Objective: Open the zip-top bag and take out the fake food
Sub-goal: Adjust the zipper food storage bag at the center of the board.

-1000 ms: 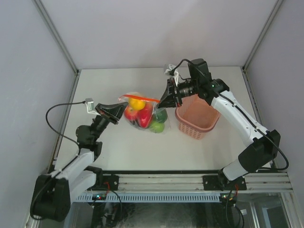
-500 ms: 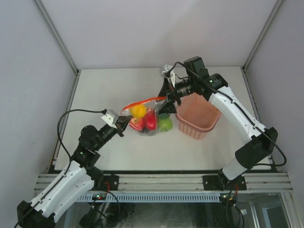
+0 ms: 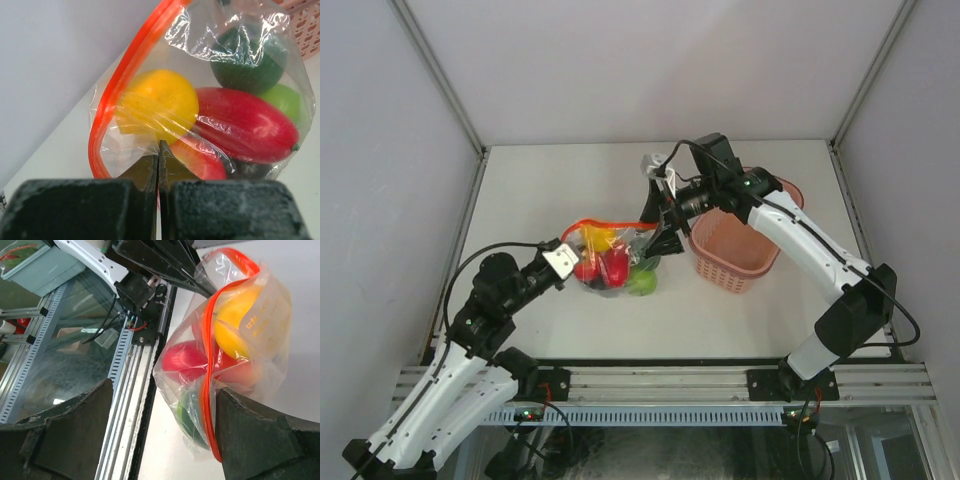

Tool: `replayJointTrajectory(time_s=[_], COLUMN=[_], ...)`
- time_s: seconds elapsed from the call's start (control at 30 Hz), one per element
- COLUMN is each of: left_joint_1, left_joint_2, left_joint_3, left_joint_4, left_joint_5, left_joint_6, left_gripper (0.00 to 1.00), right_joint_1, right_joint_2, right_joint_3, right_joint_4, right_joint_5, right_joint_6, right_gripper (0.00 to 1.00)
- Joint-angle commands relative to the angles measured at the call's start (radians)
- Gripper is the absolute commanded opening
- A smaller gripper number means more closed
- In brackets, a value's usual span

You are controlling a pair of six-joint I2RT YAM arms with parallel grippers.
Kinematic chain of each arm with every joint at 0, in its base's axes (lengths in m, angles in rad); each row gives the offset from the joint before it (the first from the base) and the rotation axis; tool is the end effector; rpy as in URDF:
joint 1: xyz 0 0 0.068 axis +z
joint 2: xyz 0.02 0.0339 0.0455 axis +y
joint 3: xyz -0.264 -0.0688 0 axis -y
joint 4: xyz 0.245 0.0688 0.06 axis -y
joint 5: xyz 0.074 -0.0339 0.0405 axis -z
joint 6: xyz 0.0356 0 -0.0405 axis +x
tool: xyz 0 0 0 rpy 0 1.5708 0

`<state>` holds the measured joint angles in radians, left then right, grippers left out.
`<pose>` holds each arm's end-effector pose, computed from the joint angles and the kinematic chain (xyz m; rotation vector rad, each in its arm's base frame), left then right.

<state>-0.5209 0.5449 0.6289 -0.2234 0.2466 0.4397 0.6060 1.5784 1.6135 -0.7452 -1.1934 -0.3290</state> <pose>0.1178 -0.0776 0.3156 0.9499 1.4260 -0.2711 0.2531 0.2156 0.3893 -1.4760 1.5229 1.4905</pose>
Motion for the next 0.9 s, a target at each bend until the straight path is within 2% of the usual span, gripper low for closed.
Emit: replayJointTrajectory(time_s=[0.0, 0.27, 0.43, 0.53, 0.6, 0.73, 0.87], left_joint_1=[-0.001, -0.002, -0.002, -0.001, -0.002, -0.002, -0.001], left_joint_2=[-0.01, -0.061, -0.051, -0.056, -0.045, -0.017, -0.03], left_joint_3=[-0.019, -0.088, -0.079, -0.084, -0.085, -0.076, -0.087], left_joint_4=[0.066, 0.107, 0.087, 0.088, 0.091, 0.089, 0.092], left_joint_5=[0.057, 0.097, 0.097, 0.111, 0.14, 0.181, 0.2], left_joint_6=[0.054, 0.041, 0.039, 0.037, 0.034, 0.03, 0.025], left_gripper=[0.0, 0.0, 0.0, 0.0, 0.0, 0.0, 0.0], right_joint_1=[0.019, -0.081, -0.084, -0.081, -0.052, 0.071, 0.119], right_joint_2=[-0.034, -0.085, -0.102, -0.091, -0.075, -0.011, 0.028], right_joint_3=[-0.04, 0.011, 0.02, 0.011, 0.0, 0.002, -0.038], right_joint_4=[0.121, 0.07, 0.027, 0.038, 0.073, 0.092, 0.2], right_joint_5=[0.036, 0.136, 0.198, 0.18, 0.145, 0.193, 0.243], right_joint_6=[0.046, 0.046, -0.005, 0.007, 0.037, 0.048, 0.168], right_gripper=[0.75, 0.76, 0.77, 0.78, 0.78, 0.77, 0.76])
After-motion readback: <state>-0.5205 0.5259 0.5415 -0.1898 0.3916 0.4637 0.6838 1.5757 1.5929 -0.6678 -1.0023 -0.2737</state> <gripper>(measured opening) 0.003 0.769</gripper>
